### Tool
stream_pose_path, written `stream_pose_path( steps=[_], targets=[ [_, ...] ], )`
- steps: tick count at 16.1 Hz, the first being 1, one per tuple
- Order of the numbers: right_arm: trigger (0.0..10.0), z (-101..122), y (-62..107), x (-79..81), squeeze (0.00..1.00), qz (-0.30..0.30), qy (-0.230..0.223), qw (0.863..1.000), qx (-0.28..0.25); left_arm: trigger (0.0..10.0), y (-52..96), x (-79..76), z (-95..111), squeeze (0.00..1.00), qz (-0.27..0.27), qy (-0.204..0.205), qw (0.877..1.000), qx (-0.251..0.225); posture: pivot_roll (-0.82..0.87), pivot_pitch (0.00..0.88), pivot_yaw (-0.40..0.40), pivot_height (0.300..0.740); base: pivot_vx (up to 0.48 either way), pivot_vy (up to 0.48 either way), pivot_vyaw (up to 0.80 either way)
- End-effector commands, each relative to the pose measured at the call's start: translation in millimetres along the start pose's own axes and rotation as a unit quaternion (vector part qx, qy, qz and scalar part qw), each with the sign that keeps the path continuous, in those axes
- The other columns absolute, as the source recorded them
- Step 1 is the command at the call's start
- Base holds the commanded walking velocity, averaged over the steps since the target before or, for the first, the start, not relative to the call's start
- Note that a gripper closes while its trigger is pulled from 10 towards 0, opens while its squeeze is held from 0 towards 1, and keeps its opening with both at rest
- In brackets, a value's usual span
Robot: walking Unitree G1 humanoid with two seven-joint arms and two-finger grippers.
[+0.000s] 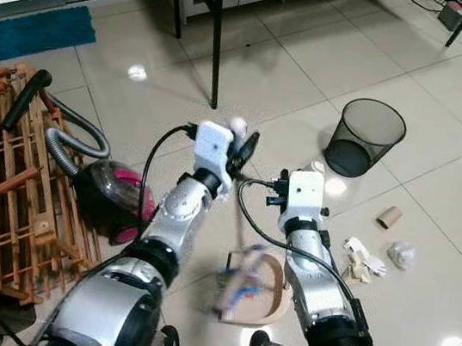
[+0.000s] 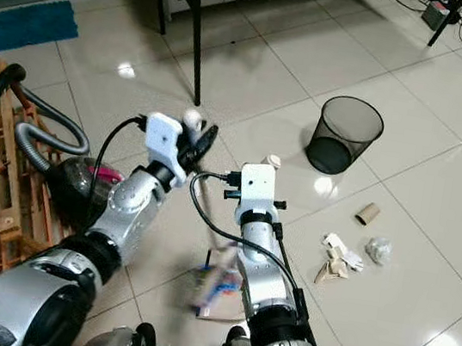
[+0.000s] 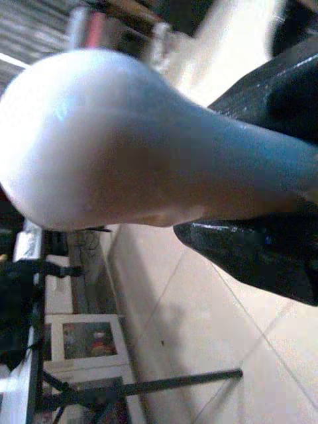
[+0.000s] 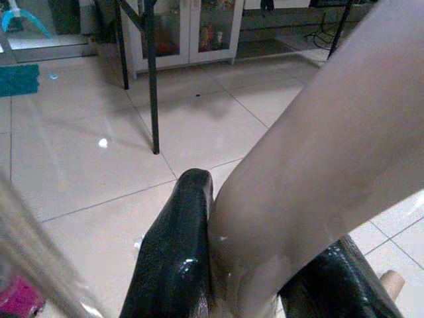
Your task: Sweep floor
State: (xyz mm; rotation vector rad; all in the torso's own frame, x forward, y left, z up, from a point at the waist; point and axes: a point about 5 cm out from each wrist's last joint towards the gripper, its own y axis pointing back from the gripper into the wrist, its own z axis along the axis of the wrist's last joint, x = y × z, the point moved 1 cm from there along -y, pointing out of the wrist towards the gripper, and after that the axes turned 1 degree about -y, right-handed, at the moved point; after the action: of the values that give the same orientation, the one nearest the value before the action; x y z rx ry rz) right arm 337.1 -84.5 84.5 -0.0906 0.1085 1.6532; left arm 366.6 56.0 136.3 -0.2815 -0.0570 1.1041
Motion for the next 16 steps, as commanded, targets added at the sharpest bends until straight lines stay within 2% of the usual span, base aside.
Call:
stream_pose_path(
  steps=[1,3,4,5,8,11,13,14,15,16],
  targets=[
    [10.0,-37,15.4,9.3,0.00,0.022,-0.020,0.995,0.092,10.0,-10.4,-5.1,16,0.00,-0.007,0.030,0.999,-0.038,-0.08,0.176,0.045,0.740,0.000,0.000,0.00],
    [10.0,-38,14.8,8.3,0.00,0.024,-0.027,0.995,0.096,10.0,-14.2,-9.8,24,0.00,-0.028,0.047,0.997,-0.054,-0.07,0.154,0.043,0.740,0.000,0.000,0.00],
    [10.0,-38,13.8,5.5,0.00,0.024,-0.035,0.994,0.098,10.0,-18.1,-11.6,34,0.00,-0.057,0.045,0.995,-0.073,-0.06,0.129,0.044,0.740,0.000,0.000,0.00],
    [10.0,-38,12.7,2.4,0.00,0.023,-0.037,0.994,0.099,10.0,-20.5,-10.0,44,0.00,-0.080,0.026,0.993,-0.083,-0.06,0.116,0.051,0.740,0.000,0.000,0.00],
    [10.0,-38,10.3,-9.6,0.00,0.004,-0.047,0.994,0.101,10.0,-22.3,7.0,68,0.00,-0.100,-0.015,0.990,-0.099,-0.04,0.081,0.058,0.740,0.000,0.000,0.00],
    [10.0,-41,8.0,-25.6,0.00,-0.022,-0.051,0.993,0.108,10.0,-14.4,31.3,89,0.00,-0.116,-0.063,0.988,-0.082,-0.02,0.024,0.065,0.740,0.000,0.000,0.00],
    [10.0,-41,7.4,-30.0,0.00,-0.028,-0.053,0.992,0.109,10.0,-6.9,41.3,95,0.00,-0.117,-0.091,0.986,-0.071,-0.02,0.006,0.069,0.740,0.000,0.000,0.00],
    [10.0,-41,6.9,-34.5,0.00,-0.034,-0.058,0.992,0.109,10.0,1.1,52.6,95,0.00,-0.107,-0.128,0.985,-0.046,-0.02,0.000,0.070,0.740,0.000,0.000,0.00],
    [10.0,-41,6.6,-35.0,0.00,-0.035,-0.059,0.992,0.109,10.0,2.1,54.1,95,0.00,-0.105,-0.131,0.985,-0.041,-0.02,0.000,0.070,0.740,0.000,0.000,0.00],
    [10.0,-36,5.3,-38.5,0.00,-0.036,-0.066,0.992,0.101,10.0,8.7,66.5,90,0.00,-0.066,-0.150,0.986,-0.012,-0.02,0.000,0.068,0.740,0.000,0.000,0.00]
  ],
)
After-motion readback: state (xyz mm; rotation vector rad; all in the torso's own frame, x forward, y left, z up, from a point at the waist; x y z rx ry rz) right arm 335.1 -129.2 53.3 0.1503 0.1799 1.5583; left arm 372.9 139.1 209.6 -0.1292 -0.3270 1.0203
